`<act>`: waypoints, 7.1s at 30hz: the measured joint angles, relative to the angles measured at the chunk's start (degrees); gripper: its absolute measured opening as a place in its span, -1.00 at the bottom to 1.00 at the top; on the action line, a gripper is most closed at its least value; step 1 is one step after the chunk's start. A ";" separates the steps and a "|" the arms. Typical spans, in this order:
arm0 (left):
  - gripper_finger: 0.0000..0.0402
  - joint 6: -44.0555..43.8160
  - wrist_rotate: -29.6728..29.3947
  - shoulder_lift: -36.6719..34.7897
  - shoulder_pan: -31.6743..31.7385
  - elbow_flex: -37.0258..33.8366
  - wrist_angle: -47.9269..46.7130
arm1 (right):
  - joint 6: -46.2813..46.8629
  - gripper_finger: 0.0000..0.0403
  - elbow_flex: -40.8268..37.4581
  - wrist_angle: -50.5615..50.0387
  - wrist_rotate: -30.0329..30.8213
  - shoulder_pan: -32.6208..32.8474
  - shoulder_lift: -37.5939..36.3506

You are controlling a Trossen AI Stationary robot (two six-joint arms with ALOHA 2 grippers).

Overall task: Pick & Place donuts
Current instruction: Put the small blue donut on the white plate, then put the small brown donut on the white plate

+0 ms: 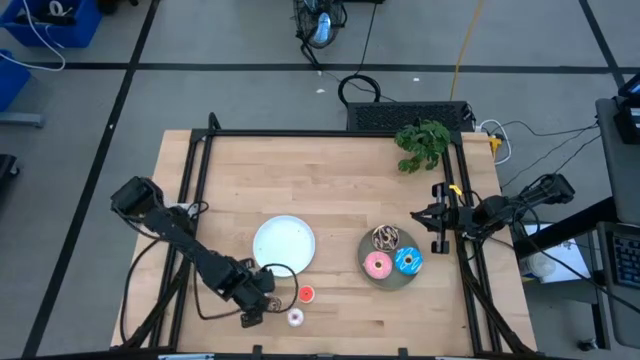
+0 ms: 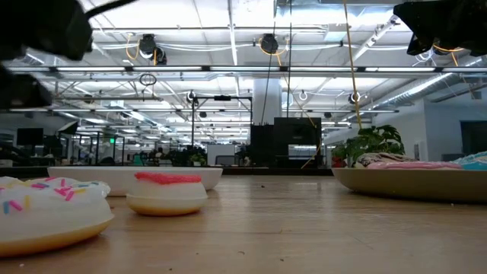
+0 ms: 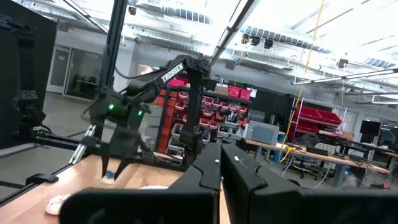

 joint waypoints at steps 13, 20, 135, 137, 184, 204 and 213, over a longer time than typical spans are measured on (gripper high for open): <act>-0.40 3.24 -11.55 -17.66 6.10 0.98 -5.19 | 0.00 -1.00 -0.01 0.00 -0.02 -0.02 0.00; -0.40 5.91 -19.87 -22.45 13.29 1.03 -6.53 | 0.00 -1.00 0.01 0.01 -0.02 -0.02 0.00; 0.44 18.66 -5.57 16.41 0.09 22.10 -13.03 | 4.11 -1.00 0.01 -2.96 -0.02 0.00 0.00; 0.45 17.71 -5.65 16.41 0.09 21.50 -13.13 | 4.17 -1.00 0.01 -2.96 -0.02 0.00 0.00; 0.39 20.47 -4.40 16.41 1.49 17.14 -8.01 | 4.28 -1.00 -0.01 -2.96 -0.02 0.00 0.00; -0.61 19.00 -0.81 16.41 4.49 19.80 -7.90 | 4.48 -1.00 0.01 -2.99 -0.02 0.00 0.00; -0.60 24.01 -7.00 16.39 5.07 31.73 -23.86 | 4.49 -1.00 0.01 -2.99 -0.02 -0.01 -0.02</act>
